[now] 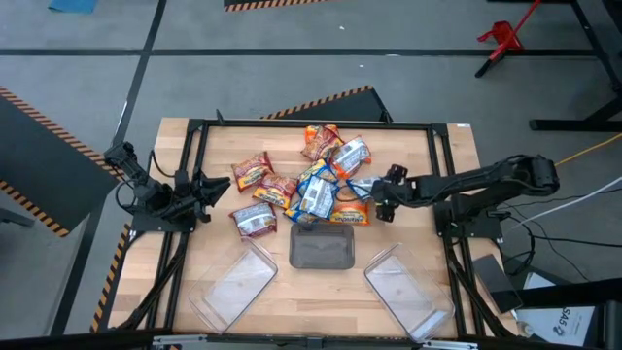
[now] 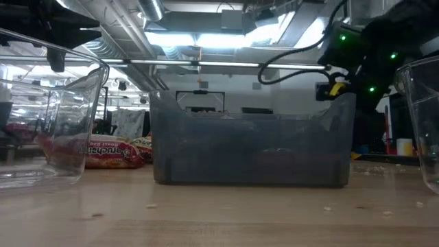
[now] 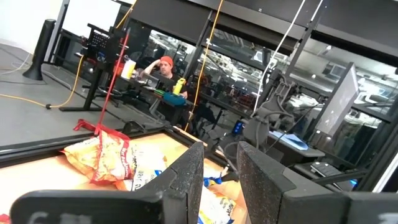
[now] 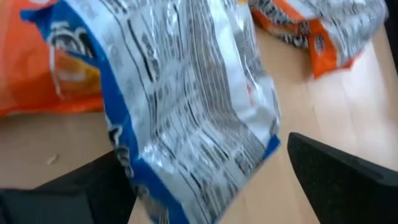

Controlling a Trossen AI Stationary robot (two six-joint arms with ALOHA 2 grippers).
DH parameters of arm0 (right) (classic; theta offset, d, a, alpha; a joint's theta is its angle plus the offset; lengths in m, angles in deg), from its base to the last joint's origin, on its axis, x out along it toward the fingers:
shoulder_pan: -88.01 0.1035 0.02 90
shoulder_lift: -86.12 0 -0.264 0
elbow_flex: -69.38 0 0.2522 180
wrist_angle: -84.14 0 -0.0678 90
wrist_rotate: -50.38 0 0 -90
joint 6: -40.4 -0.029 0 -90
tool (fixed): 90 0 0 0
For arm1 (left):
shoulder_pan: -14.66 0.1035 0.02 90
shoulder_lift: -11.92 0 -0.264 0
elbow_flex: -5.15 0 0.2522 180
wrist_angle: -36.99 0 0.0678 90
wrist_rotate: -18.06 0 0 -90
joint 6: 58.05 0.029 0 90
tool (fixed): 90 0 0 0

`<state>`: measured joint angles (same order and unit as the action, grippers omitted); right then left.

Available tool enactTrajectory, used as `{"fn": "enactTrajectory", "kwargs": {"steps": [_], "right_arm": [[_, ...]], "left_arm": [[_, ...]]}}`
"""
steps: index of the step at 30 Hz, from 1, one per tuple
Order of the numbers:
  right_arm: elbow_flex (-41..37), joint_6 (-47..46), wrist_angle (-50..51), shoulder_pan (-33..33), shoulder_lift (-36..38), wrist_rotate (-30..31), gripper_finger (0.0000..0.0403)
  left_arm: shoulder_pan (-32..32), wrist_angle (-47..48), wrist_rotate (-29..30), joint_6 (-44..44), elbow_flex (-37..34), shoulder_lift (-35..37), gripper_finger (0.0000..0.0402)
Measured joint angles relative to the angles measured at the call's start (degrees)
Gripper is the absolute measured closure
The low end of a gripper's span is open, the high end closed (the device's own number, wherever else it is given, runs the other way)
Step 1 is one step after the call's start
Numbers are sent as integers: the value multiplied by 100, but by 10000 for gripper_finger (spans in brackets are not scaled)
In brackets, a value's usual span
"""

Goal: Sort Maruchan noodles
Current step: Put the blue noodle pack into the right transparent bin

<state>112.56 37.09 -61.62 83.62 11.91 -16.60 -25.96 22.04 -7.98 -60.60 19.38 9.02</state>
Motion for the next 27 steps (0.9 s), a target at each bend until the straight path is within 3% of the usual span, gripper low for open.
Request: {"fn": "enactTrajectory", "kwargs": {"steps": [6,13,27], "right_arm": [[-297,488,-833,-335,-49,-176,49],[-302,509,-996,-618,-577,-305,115],[-116,340,-999,-618,-772,35,349]], "left_arm": [[1,21,2,17,0,0,310],[2,45,2,20,0,0,310],[0,61,-4,13,0,0,310]]}}
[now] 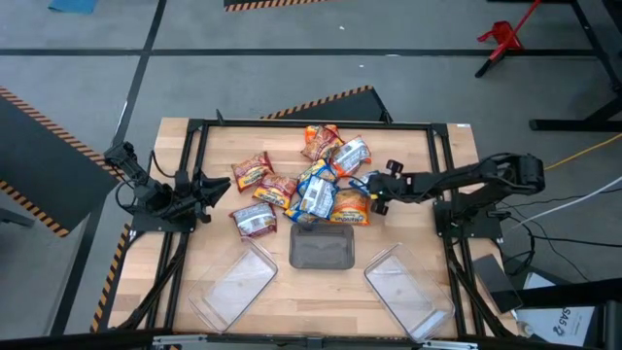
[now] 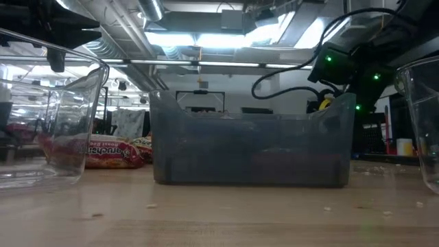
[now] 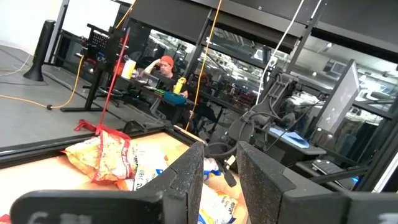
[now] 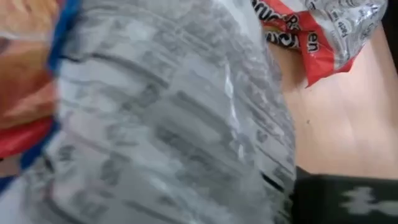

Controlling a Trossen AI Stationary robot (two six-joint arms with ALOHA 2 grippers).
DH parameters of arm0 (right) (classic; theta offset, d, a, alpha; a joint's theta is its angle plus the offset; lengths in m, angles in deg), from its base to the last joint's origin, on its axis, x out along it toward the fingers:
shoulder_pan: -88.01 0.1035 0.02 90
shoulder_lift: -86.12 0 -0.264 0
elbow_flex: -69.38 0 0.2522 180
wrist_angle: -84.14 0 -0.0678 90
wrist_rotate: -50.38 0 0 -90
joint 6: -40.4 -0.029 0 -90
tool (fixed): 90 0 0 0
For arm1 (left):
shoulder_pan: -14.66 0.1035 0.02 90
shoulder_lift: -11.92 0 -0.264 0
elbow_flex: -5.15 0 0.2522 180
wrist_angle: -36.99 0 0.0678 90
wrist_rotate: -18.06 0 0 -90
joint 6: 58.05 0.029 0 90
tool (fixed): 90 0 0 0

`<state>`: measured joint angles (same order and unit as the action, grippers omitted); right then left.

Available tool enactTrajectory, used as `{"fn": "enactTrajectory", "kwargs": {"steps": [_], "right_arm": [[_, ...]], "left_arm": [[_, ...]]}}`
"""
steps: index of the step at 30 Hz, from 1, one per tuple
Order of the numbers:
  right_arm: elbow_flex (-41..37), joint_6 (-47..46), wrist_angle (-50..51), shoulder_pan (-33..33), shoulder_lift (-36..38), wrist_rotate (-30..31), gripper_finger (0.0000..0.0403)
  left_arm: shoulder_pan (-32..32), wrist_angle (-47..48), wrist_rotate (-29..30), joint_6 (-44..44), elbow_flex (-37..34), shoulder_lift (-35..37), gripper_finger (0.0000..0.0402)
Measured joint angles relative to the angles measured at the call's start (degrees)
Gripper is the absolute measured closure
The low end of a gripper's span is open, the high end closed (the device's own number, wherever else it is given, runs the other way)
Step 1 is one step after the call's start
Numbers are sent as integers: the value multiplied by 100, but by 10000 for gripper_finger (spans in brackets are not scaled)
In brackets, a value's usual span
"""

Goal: Sort Maruchan noodles
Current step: Put the blue noodle pack into the right transparent bin

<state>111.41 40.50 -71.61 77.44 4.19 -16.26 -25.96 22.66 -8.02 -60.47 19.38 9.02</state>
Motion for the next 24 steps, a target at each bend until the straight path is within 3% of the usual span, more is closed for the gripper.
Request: {"fn": "enactTrajectory", "kwargs": {"steps": [3,8,14,19,24], "right_arm": [[296,12,346,2,-11,-56,368],[1020,17,1139,4,-8,-106,367],[2195,15,2508,192,-2,-588,369],[3395,-370,3907,856,0,-1130,367],[4667,-1567,5351,1884,8,-1460,367]], "left_arm": [[0,1,-1,-2,0,0,310],[0,0,-4,0,0,0,310],[2,0,-9,0,0,0,310],[1,1,-13,4,0,0,310],[0,4,-13,4,0,0,310]]}}
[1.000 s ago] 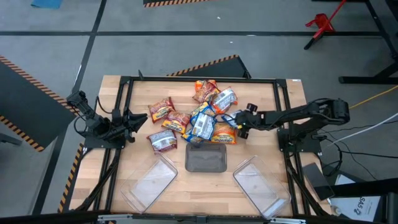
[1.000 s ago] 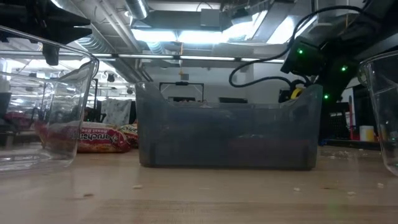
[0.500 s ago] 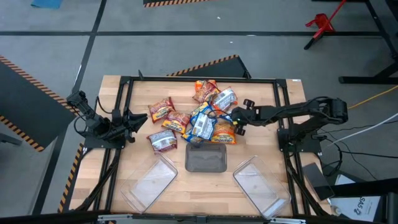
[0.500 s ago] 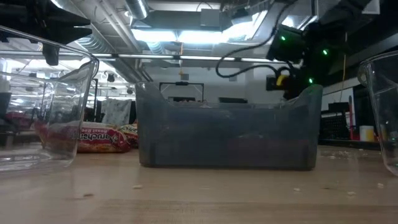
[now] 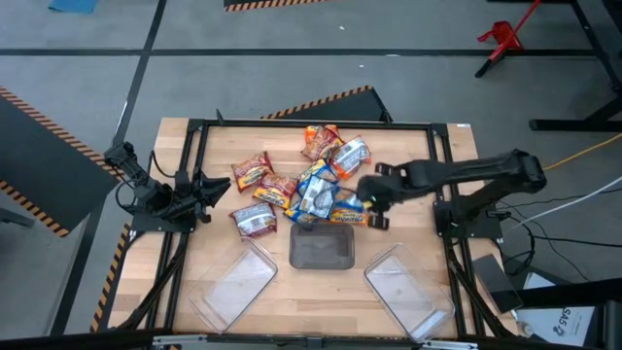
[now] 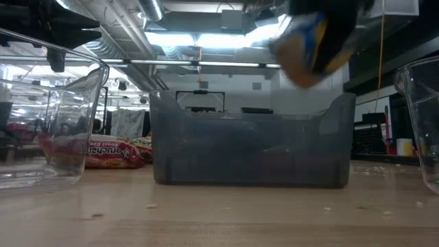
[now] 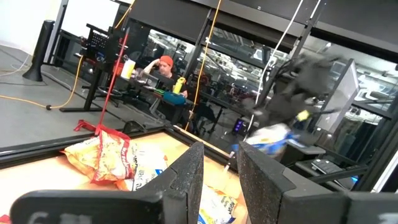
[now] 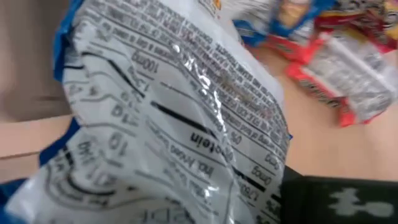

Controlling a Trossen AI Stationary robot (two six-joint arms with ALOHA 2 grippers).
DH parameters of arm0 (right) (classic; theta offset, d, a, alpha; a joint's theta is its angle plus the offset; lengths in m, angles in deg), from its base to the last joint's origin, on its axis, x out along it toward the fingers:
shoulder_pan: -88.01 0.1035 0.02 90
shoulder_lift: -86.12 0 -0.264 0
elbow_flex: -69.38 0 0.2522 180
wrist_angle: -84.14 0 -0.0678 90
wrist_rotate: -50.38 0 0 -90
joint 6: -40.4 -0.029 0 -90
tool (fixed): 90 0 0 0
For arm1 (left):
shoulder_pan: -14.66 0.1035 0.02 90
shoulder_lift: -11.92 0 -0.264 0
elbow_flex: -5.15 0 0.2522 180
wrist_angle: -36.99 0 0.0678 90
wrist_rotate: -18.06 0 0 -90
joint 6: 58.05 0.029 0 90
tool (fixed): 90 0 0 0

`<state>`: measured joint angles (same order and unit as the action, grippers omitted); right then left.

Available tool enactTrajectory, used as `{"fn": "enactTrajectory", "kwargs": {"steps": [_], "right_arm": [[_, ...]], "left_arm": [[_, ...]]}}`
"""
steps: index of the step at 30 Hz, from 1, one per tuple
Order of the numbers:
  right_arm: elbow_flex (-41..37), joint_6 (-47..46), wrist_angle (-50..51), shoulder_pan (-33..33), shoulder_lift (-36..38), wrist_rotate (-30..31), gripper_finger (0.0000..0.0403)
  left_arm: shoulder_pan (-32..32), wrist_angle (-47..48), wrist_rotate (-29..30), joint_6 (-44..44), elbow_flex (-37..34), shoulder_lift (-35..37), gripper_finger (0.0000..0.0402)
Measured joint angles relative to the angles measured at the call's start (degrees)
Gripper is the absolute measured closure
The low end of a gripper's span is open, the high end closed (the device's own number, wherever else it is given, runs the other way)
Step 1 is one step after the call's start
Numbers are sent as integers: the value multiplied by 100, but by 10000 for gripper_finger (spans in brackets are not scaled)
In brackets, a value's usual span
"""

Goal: Sort Maruchan noodles
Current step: Put the blue noodle pack into the right transparent bin

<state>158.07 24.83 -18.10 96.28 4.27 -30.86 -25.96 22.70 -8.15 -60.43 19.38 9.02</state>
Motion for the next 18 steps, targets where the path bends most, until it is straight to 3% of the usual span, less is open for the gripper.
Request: {"fn": "enactTrajectory", "kwargs": {"steps": [6,13,18], "right_arm": [[903,-2068,693,1529,5,109,367],[964,-4903,852,3352,-118,903,360],[964,-6580,857,4190,-413,1111,371]], "left_arm": [[2,20,0,0,0,0,310],[1,20,0,2,0,0,310],[0,30,2,4,0,0,310]]}}
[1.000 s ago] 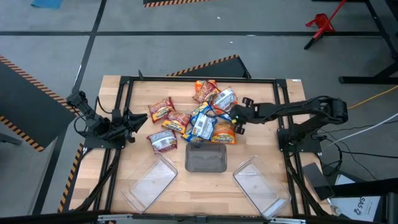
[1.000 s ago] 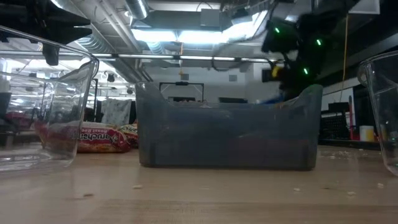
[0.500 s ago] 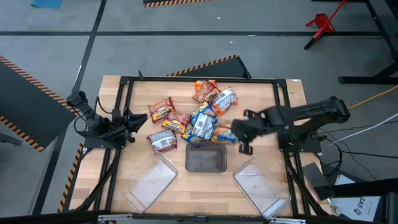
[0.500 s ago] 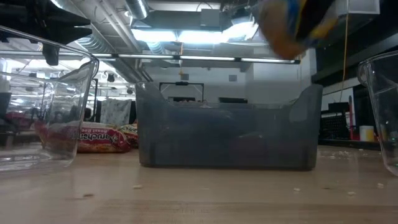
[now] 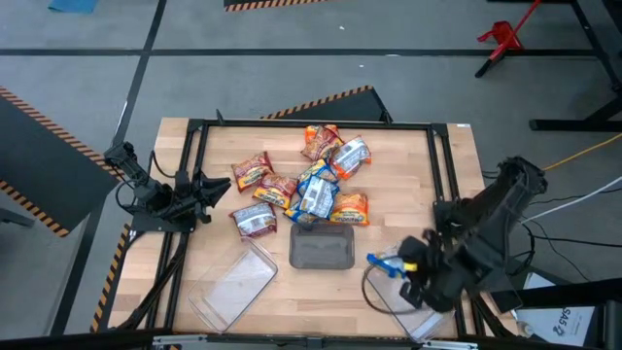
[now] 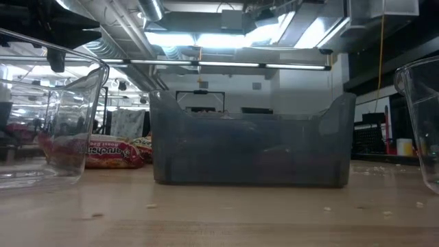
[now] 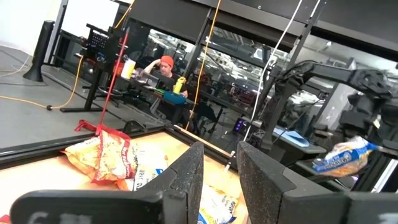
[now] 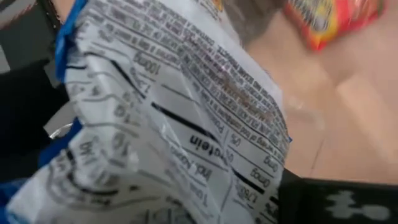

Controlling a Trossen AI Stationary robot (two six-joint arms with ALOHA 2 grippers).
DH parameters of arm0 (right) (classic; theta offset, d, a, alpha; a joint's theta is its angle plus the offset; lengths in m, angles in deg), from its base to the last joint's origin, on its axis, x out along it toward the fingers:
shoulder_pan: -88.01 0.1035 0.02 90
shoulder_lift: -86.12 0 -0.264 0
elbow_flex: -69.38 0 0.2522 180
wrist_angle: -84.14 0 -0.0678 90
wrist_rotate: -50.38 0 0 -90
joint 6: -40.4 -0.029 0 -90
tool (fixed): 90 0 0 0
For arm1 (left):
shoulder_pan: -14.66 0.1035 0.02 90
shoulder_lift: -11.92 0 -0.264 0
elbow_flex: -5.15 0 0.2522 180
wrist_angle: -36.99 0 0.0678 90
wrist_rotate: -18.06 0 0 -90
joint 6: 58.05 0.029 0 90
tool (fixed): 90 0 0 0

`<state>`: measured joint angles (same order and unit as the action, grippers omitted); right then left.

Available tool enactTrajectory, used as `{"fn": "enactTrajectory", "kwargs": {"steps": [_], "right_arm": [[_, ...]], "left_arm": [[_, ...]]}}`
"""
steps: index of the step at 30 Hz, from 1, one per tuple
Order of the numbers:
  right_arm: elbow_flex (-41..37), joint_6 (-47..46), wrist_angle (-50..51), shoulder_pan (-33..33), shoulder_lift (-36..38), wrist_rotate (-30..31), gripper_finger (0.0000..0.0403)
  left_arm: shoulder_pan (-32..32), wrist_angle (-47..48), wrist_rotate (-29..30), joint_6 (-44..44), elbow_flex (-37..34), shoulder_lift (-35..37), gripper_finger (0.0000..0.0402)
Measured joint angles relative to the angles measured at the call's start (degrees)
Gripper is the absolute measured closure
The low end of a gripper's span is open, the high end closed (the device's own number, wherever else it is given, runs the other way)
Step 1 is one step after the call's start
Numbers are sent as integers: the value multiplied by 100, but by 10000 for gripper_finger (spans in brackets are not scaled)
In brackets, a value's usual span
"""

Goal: Sort Maruchan noodles
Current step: Put the blue noodle pack into the right transparent bin

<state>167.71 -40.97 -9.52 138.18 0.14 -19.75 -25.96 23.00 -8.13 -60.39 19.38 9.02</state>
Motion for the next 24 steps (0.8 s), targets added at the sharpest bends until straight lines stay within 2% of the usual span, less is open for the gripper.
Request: {"fn": "enactTrajectory", "kwargs": {"steps": [3,7,13,19,24], "right_arm": [[0,-732,7,308,-239,-2,358],[0,-1272,296,508,-638,-215,332],[-2,-1291,831,479,-1294,-706,337],[-2,-1145,1156,457,-1691,-695,345],[-2,-968,1151,457,-1813,-594,328]], "left_arm": [[2,33,0,7,0,0,310],[0,33,2,7,0,0,310],[2,33,2,7,0,0,310],[2,33,2,5,0,0,310],[2,33,4,5,0,0,310]]}}
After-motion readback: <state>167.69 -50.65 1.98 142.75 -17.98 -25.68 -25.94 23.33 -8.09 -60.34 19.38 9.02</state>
